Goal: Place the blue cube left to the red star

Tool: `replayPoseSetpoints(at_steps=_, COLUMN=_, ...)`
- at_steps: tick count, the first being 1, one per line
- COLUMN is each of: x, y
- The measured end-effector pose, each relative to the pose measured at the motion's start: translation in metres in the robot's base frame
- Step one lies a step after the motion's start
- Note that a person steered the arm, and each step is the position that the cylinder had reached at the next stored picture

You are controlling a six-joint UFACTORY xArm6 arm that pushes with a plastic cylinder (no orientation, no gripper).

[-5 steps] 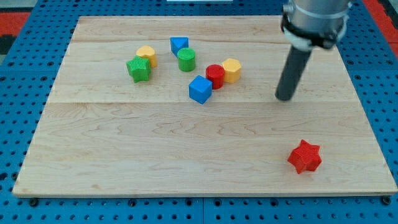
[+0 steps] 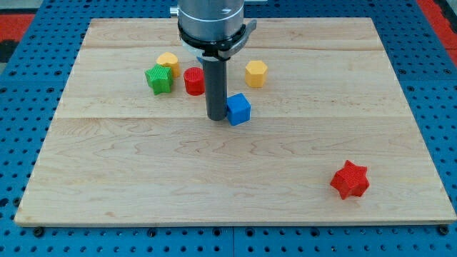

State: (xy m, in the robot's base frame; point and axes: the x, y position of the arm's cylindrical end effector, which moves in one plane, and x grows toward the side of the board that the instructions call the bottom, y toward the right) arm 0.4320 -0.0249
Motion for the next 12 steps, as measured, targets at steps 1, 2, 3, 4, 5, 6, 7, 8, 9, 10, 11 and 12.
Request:
replayPoseSetpoints(at_steps=1, x=-0.021, y=-0.01)
replayPoseSetpoints(at_steps=2, x=-0.047, y=-0.006)
replayPoseSetpoints(at_steps=3, x=-0.007, y=0.025)
replayPoseSetpoints(at_steps=4, x=0.032, y=0.04)
replayPoseSetpoints(at_steps=5, x=0.024, y=0.04)
replayPoseSetpoints(at_steps=6, x=0.016, y=0.05)
replayPoseSetpoints(at_steps=7, x=0.017, y=0.103)
replayPoseSetpoints(at_steps=8, x=0.046, y=0.104)
replayPoseSetpoints(at_steps=9, x=0.058, y=0.103)
replayPoseSetpoints(at_steps=10, x=0.058, y=0.101)
replayPoseSetpoints(at_steps=11, x=0.04, y=0.072)
replayPoseSetpoints(at_steps=12, x=0.043, y=0.045)
